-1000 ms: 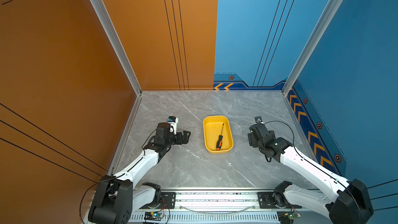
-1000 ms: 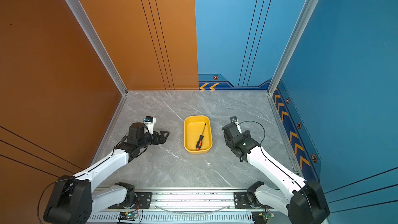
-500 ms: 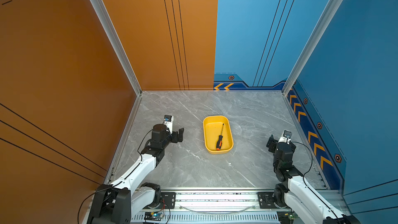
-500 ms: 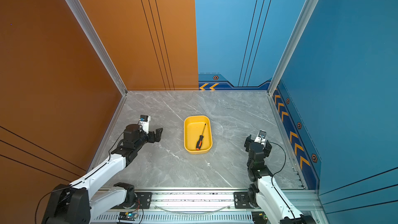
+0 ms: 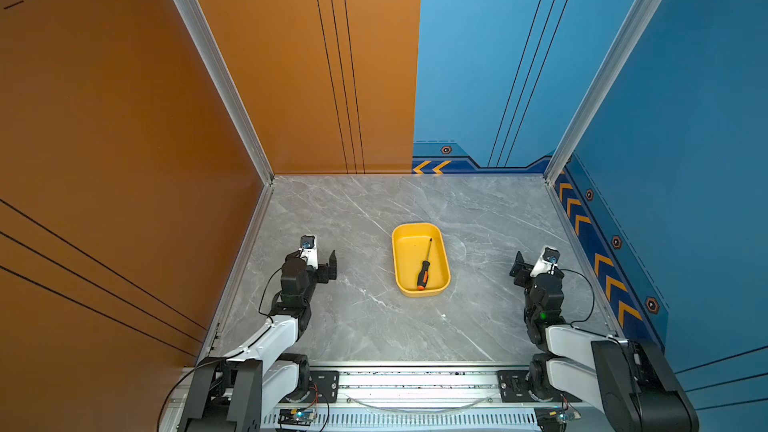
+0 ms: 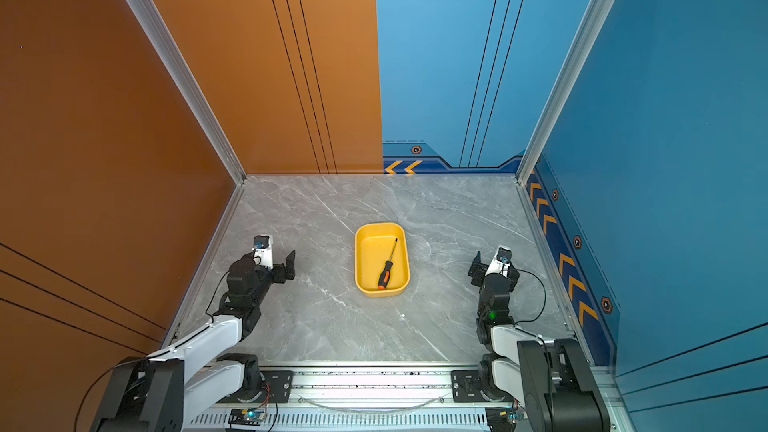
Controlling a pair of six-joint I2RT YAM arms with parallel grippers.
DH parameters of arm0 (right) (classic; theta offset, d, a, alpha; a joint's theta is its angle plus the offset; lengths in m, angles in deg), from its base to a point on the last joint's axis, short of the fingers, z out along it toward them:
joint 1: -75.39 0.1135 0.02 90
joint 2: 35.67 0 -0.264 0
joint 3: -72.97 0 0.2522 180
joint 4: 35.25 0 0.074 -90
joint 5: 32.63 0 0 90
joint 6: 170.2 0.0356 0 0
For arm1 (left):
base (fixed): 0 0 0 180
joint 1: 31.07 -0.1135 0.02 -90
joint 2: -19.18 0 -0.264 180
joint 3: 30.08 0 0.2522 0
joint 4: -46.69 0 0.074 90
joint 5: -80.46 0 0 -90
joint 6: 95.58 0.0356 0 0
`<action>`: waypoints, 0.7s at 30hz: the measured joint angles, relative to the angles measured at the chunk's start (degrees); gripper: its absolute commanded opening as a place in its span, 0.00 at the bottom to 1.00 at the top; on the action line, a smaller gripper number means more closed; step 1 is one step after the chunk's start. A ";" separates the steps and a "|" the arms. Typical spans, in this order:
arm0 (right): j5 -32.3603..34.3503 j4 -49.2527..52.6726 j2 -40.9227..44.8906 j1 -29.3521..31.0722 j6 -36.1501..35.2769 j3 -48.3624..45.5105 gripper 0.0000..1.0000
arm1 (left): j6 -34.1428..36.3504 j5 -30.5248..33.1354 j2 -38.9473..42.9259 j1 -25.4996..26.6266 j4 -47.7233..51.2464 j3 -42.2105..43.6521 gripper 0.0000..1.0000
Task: Put the screwdriver in the bin
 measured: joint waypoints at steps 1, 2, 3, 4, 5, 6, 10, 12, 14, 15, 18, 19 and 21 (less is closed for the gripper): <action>-0.46 -1.70 -2.16 0.00 -0.17 0.50 0.87 | -0.04 -0.15 -1.22 -0.50 -0.92 -0.07 0.98; -0.85 -3.13 -4.04 0.00 -0.35 1.03 0.86 | -0.04 -0.31 -2.51 -0.83 -1.66 -0.15 0.98; -1.44 -5.18 -6.64 0.00 -0.39 1.73 0.86 | -0.13 -0.48 -4.11 -1.14 -2.58 -0.31 0.98; -1.86 -7.21 -9.27 0.00 -0.48 2.43 0.86 | -0.20 -0.83 -5.77 -1.40 -3.56 -0.50 0.98; -2.16 -9.18 -11.85 0.00 -0.59 2.97 0.86 | -0.26 -1.14 -7.19 -1.68 -4.28 -0.79 0.98; -2.67 -11.98 -15.15 0.00 -0.83 3.54 0.86 | -0.50 -1.84 -8.94 -2.03 -5.25 -1.25 0.98; -2.89 -15.19 -21.42 1.11 -1.97 4.59 0.86 | -1.05 -5.14 -16.11 -3.98 -8.26 -5.07 0.98; -2.86 -15.30 -21.05 1.88 -2.64 5.22 0.87 | -1.07 -6.47 -19.50 -4.59 -9.60 -7.48 0.98; -2.82 -15.26 -21.07 2.36 -3.19 6.47 0.88 | -1.03 -7.21 -22.73 -4.70 -11.02 -9.42 0.98; -2.82 -14.88 -21.00 2.40 -3.34 7.26 0.88 | -1.03 -7.28 -24.02 -4.52 -11.45 -9.94 0.98; -2.82 -9.68 -20.79 2.43 -3.58 11.41 0.88 | -1.03 -7.23 -25.86 -4.04 -13.05 -9.81 0.98; -3.17 -7.28 -20.74 2.14 -3.54 13.22 0.87 | -1.03 -7.19 -26.27 -3.98 -13.75 -9.75 0.98; -4.72 -3.61 -20.57 1.01 -3.32 16.35 0.88 | -1.03 -6.78 -26.80 -3.67 -14.40 -9.73 0.98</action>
